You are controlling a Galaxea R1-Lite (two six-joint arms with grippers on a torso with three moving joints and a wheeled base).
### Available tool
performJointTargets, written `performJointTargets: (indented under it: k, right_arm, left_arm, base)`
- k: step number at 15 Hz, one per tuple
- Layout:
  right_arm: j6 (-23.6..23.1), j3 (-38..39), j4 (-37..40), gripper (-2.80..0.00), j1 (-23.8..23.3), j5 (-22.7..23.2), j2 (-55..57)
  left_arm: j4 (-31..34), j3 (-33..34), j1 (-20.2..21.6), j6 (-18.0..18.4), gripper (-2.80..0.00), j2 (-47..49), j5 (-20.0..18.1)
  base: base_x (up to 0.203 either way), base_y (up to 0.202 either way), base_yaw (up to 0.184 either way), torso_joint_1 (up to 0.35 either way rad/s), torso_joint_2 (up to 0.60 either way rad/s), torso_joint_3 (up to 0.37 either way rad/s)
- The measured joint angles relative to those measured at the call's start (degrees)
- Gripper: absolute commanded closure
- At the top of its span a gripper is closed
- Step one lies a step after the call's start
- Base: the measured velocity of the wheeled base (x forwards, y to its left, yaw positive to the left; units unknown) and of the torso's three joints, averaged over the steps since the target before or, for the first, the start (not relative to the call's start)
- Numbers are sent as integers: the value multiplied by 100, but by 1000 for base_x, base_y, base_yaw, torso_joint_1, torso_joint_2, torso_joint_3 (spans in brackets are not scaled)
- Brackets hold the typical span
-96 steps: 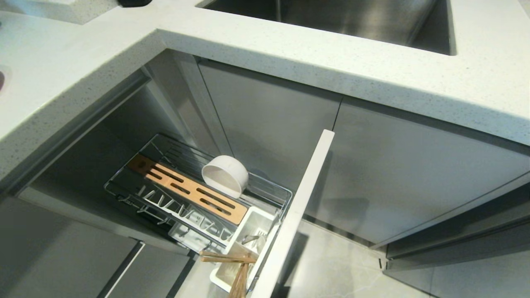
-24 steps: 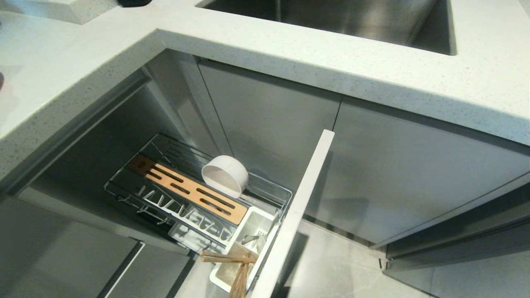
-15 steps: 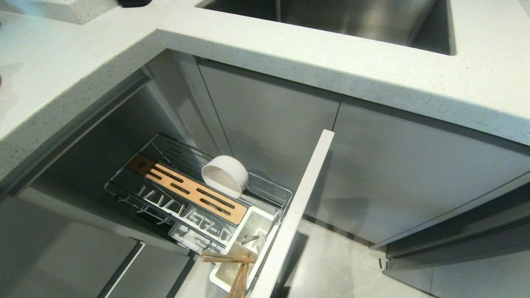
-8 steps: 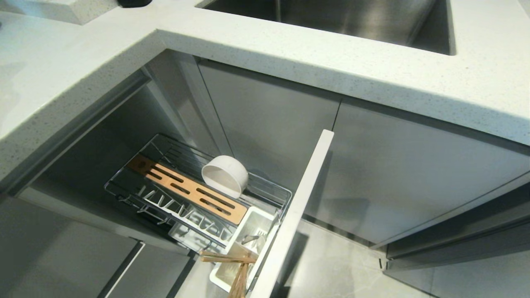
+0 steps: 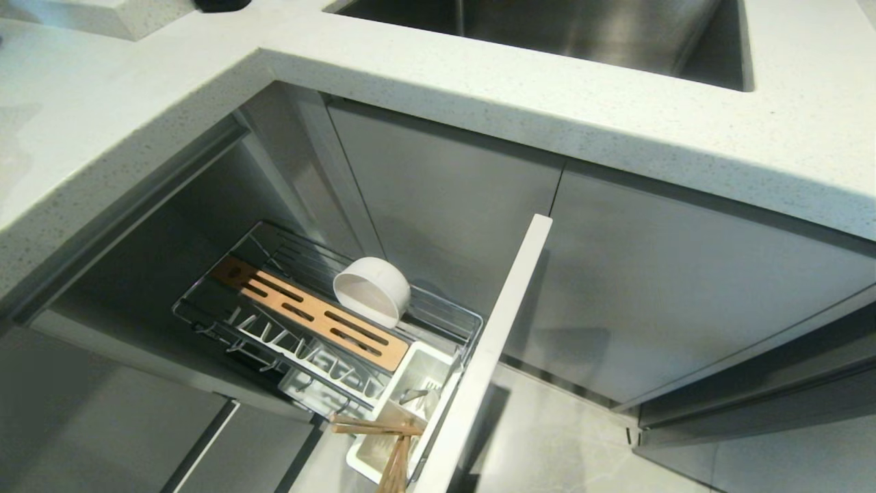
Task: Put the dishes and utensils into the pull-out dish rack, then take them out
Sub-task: Pick up the fork and place it in the cupboard
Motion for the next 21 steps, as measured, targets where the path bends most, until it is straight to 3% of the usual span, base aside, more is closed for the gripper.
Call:
performJointTargets:
  k: [16, 17, 21]
  right_arm:
    - [0, 0, 0, 0, 0, 0, 0]
    - [0, 0, 0, 0, 0, 0, 0]
    - [0, 0, 0, 0, 0, 0, 0]
  left_arm:
    - [84, 5, 1, -6, -280, -124, 79]
    - [91, 5, 1, -11, 0, -124, 73]
    - [96, 9, 0, -20, 0, -124, 64]
  base:
    - [0, 0, 0, 0, 0, 0]
    - [0, 0, 0, 0, 0, 0]
    - [0, 0, 0, 0, 0, 0]
